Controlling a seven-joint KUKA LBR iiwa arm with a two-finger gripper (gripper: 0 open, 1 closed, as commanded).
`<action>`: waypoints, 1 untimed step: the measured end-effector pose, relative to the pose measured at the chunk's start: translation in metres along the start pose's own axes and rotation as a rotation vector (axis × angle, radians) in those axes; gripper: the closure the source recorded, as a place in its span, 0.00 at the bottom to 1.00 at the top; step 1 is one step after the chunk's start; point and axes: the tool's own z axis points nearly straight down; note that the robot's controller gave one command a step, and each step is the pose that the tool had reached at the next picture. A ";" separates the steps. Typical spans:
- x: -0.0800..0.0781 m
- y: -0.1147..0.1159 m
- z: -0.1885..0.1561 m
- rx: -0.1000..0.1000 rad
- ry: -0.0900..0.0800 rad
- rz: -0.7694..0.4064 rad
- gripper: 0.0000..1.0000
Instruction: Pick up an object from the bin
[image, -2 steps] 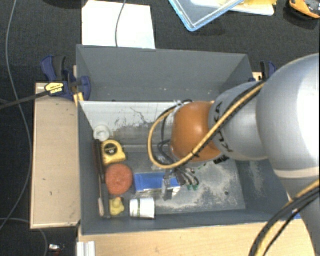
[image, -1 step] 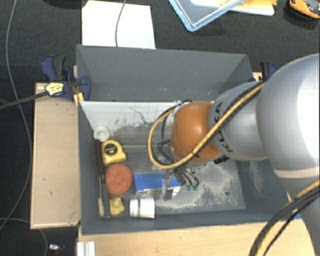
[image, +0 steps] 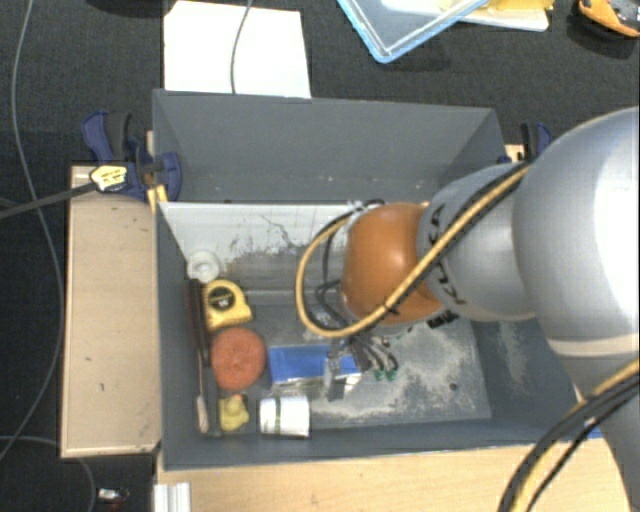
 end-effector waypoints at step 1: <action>0.000 0.000 0.000 0.000 0.000 0.000 1.00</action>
Offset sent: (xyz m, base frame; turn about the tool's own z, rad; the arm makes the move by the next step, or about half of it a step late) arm 0.0000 0.0000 0.0000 0.0000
